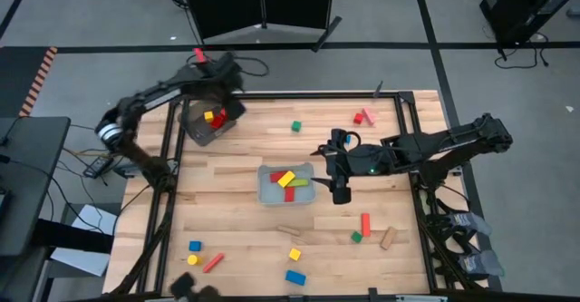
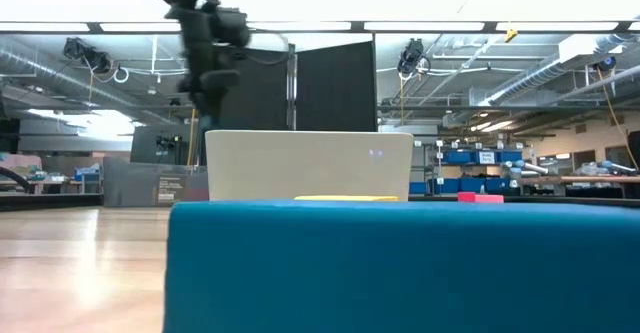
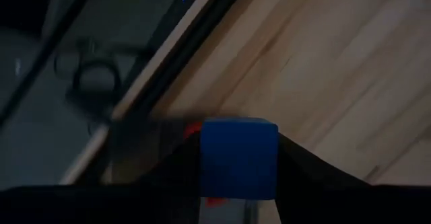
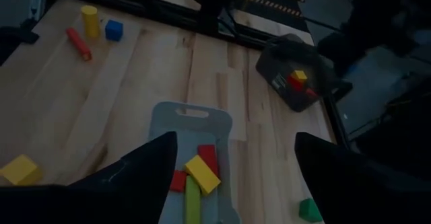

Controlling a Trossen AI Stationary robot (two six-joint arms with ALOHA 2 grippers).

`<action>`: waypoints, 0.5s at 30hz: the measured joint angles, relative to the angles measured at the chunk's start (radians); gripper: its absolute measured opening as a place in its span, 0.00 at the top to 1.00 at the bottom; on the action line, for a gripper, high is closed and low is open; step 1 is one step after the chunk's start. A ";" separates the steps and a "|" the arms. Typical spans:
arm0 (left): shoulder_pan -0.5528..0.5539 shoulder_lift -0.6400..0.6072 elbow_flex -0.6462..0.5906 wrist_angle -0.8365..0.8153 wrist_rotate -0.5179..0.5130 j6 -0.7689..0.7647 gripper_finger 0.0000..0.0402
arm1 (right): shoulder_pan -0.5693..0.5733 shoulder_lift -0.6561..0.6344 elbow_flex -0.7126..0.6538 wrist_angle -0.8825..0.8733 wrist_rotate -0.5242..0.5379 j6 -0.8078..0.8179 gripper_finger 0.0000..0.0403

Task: Sort blocks by size
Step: Put the top blue cube block into the black bin

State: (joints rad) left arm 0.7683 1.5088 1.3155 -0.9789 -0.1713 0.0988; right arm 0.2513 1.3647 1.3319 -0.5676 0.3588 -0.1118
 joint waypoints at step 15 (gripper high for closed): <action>0.123 -0.119 -0.357 0.102 -0.076 -0.126 0.57 | 0.007 0.000 -0.034 0.053 -0.011 -0.013 0.25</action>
State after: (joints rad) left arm 0.8909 1.3903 0.9584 -0.8769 -0.2471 -0.0273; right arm 0.2580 1.3651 1.2982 -0.5148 0.3473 -0.1247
